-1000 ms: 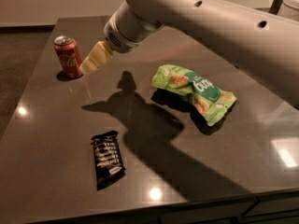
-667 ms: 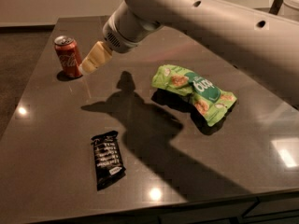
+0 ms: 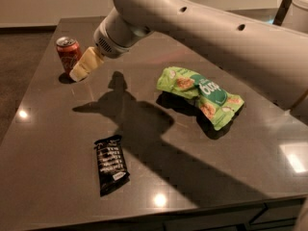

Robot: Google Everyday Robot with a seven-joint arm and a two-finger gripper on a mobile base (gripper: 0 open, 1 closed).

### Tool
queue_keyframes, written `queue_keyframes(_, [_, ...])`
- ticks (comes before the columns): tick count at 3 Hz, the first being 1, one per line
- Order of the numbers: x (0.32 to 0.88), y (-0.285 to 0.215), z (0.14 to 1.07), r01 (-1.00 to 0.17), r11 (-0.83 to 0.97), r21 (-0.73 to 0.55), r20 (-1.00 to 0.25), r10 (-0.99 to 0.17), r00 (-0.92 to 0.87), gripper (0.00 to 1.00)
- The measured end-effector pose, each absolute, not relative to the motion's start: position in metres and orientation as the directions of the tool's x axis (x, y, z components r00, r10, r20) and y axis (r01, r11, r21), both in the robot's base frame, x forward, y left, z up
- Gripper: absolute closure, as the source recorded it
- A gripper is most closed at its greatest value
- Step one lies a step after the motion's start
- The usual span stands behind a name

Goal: Move coke can near rxbar chocolate

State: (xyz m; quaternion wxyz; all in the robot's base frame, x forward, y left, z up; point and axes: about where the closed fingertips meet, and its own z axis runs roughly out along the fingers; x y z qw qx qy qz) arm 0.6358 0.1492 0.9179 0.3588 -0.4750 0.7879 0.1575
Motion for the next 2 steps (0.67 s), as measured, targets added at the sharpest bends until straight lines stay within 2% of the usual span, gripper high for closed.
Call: queue_keyframes(2, [0.659, 0.197, 0.901, -0.88, 0.472, -0.049, -0.744, -0.605, -0.283, 0.0])
